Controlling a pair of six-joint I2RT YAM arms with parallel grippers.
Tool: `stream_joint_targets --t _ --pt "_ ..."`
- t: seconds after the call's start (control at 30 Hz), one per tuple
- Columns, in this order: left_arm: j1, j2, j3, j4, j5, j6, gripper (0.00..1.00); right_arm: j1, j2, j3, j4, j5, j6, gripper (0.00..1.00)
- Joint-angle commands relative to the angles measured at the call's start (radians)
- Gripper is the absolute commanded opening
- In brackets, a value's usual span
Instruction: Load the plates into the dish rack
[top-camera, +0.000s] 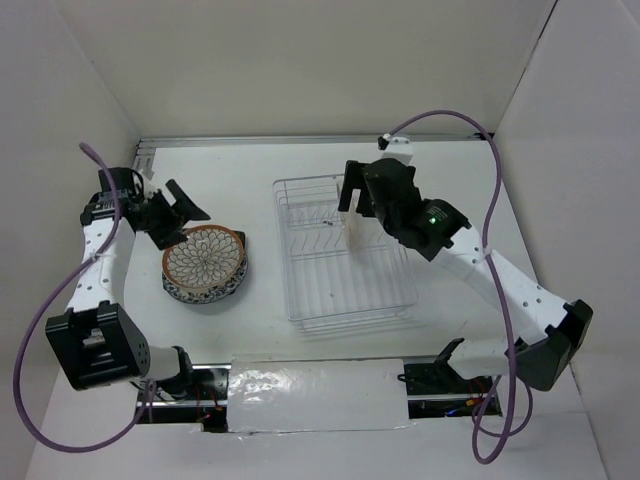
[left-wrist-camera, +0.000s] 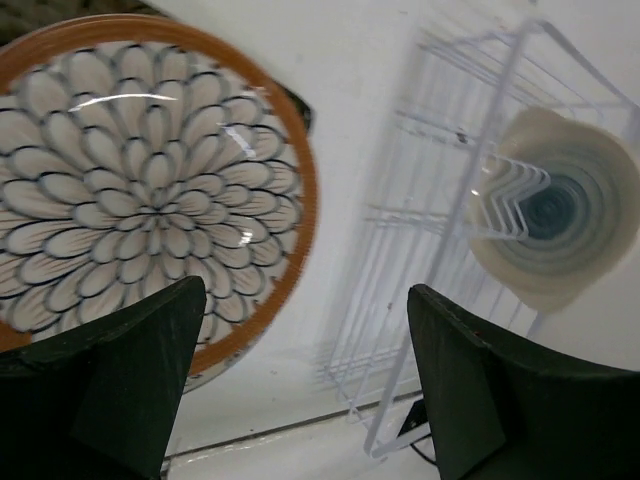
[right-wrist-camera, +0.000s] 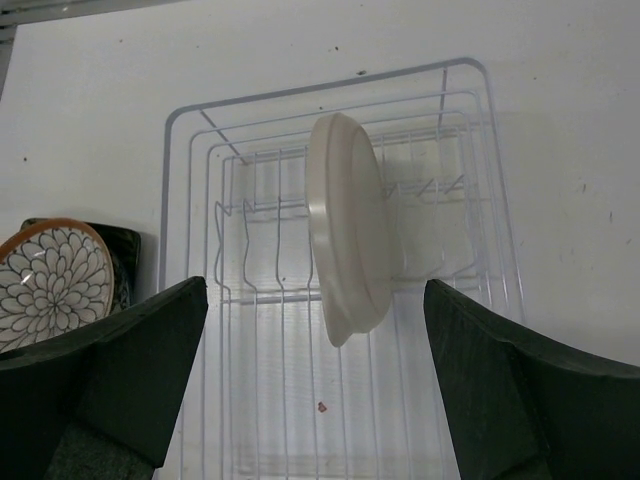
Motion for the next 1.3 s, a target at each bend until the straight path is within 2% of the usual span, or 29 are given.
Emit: stream_joint_targets --t 0.0,0.17,0.2,0.27,0.63,1.0,1.17,1.27 --pt "0.082 0.037 -0.06 -0.004 -0.064 -0.091 0.94 -0.015 -0.078 -0.015 0.0 -0.051 0.016 0.95" --pt "0.117 0.083 -0.13 -0.027 -0.191 -0.195 0.87 -0.023 -0.108 -0.06 0.011 -0.084 0.035 0.95" --pt "0.116 0.086 -0.131 -0.072 -0.278 -0.221 0.85 -0.028 -0.111 -0.066 0.009 -0.086 0.035 0.95" --pt "0.128 0.06 -0.151 -0.088 -0.331 -0.258 0.85 -0.032 -0.107 -0.072 0.005 -0.091 0.039 0.96" --pt "0.163 -0.033 -0.229 -0.109 -0.408 -0.287 0.88 -0.039 -0.078 -0.078 0.003 -0.123 0.038 0.96" --pt "0.182 -0.072 -0.243 -0.125 -0.411 -0.264 0.91 -0.035 -0.068 -0.087 0.0 -0.155 0.056 0.96" --pt "0.182 -0.063 -0.262 -0.05 -0.316 -0.244 0.78 -0.034 -0.061 -0.092 0.003 -0.16 0.061 0.96" --pt "0.177 -0.043 -0.295 -0.033 -0.285 -0.269 0.78 -0.032 -0.058 -0.086 -0.007 -0.157 0.062 0.96"
